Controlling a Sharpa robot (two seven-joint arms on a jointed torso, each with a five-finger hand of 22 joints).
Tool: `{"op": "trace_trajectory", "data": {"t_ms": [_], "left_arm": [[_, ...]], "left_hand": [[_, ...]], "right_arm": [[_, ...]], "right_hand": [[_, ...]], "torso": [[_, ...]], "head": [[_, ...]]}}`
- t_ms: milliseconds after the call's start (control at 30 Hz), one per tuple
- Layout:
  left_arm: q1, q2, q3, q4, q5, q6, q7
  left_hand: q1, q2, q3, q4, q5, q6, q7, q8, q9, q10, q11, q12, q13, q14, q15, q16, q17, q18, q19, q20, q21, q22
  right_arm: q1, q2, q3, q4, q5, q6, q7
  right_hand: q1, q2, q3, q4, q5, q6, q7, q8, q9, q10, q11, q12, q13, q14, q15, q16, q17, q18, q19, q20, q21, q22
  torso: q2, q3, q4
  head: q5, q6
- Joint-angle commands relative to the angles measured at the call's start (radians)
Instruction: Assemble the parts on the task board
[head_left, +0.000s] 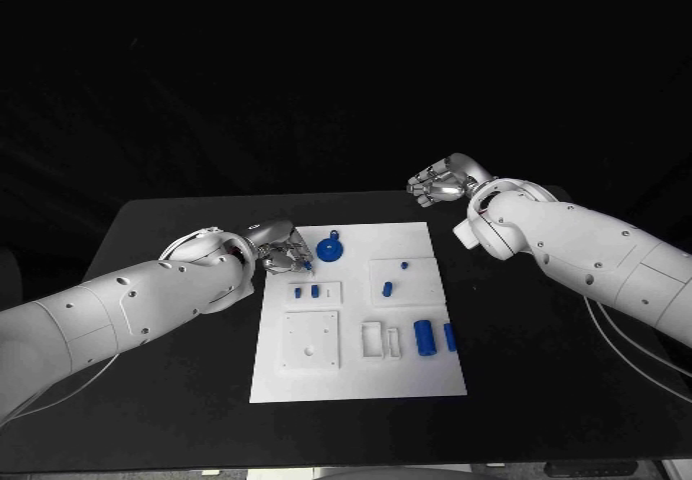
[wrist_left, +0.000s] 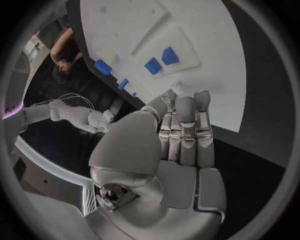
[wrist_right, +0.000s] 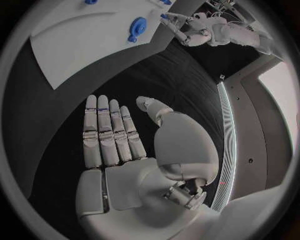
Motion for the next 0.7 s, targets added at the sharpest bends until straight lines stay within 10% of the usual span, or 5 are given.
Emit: {"op": "trace_trajectory", "data": {"t_ms": [33,700], "left_arm": [[0.001,-0.001,0.000,0.000,-0.032,0.022,0.001],[0.001,0.021,0.000,-0.027,-0.070,0.044,-0.017]], "left_hand": [[0.002,0.002,-0.005,0.000,-0.005,0.005,0.002,0.006,0.002,0.000,-0.003,0.002,-0.001,0.008,0.001,-0.005,0.001,0.008,-0.004,-0.003,0.003,0.020],[0.005,0.002,-0.010,0.002,-0.010,0.007,0.002,0.006,0.002,0.002,-0.003,0.002,-0.001,0.008,0.000,-0.006,0.002,0.007,-0.005,-0.003,0.004,0.020]], "right_arm": [[0.000,-0.001,0.001,0.001,0.001,0.007,0.004],[0.000,-0.006,0.001,0.004,0.001,0.005,0.004]], "right_hand": [[-0.004,-0.004,0.003,-0.001,0.005,-0.002,0.001,0.002,0.000,-0.006,0.002,-0.005,-0.002,-0.005,0.001,-0.005,-0.002,0.009,-0.006,-0.002,-0.003,-0.002],[-0.004,-0.004,0.003,-0.001,0.005,-0.002,0.001,0.002,0.000,-0.006,0.002,-0.005,-0.002,-0.005,0.001,-0.005,-0.002,0.009,-0.006,-0.002,-0.003,-0.002]], "torso": [[0.000,0.0008,0.0003],[0.000,0.0012,-0.0011]], "head": [[0.000,0.000],[0.001,-0.003]]}}
